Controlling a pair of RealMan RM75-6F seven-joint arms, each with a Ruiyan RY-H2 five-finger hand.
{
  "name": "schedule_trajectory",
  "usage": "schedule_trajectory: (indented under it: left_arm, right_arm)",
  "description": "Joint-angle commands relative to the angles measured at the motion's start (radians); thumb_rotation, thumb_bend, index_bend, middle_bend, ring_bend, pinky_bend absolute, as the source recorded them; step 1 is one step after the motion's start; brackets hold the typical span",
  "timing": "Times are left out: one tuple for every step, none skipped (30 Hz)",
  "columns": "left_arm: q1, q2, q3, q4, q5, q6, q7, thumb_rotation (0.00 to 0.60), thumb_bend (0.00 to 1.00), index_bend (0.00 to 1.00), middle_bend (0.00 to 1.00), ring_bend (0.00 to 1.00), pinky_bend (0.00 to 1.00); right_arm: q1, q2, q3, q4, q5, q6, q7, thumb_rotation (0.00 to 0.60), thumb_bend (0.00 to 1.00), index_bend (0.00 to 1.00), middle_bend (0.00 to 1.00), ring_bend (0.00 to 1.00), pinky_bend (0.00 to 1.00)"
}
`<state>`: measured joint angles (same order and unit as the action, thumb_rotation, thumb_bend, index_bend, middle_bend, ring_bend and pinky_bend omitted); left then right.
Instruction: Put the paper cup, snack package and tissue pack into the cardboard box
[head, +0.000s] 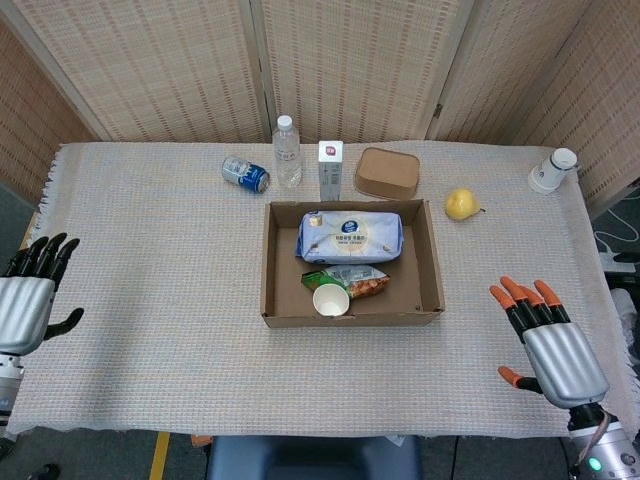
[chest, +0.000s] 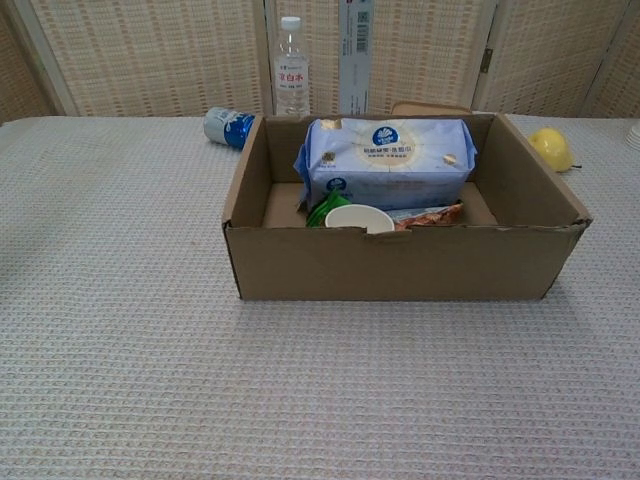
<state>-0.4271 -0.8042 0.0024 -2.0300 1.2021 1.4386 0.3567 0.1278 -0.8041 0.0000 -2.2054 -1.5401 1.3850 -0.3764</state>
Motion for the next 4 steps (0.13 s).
schedule_trajectory:
  left_arm:
    - [0.016,-0.001,0.001,0.011,0.009,-0.006,-0.016,0.6,0.23,0.0,0.0,0.0,0.14]
    - [0.02,-0.002,0.0,0.016,0.007,-0.013,-0.021,0.6,0.23,0.0,0.0,0.0,0.14]
    - [0.022,-0.003,-0.001,0.02,0.005,-0.02,-0.026,0.6,0.23,0.0,0.0,0.0,0.14]
    - [0.024,-0.006,-0.004,0.025,0.003,-0.029,-0.033,0.6,0.23,0.0,0.0,0.0,0.14]
  right_arm:
    - [0.001,-0.003,0.002,0.003,0.005,-0.002,-0.002,0.6,0.05,0.0,0.0,0.0,0.0]
    - [0.002,-0.004,0.003,0.005,0.009,-0.005,-0.003,0.6,0.05,0.0,0.0,0.0,0.0]
    - [0.003,-0.006,0.003,0.007,0.013,-0.008,-0.004,0.6,0.05,0.0,0.0,0.0,0.0]
    - [0.004,-0.009,0.003,0.011,0.017,-0.013,-0.006,0.6,0.05,0.0,0.0,0.0,0.0]
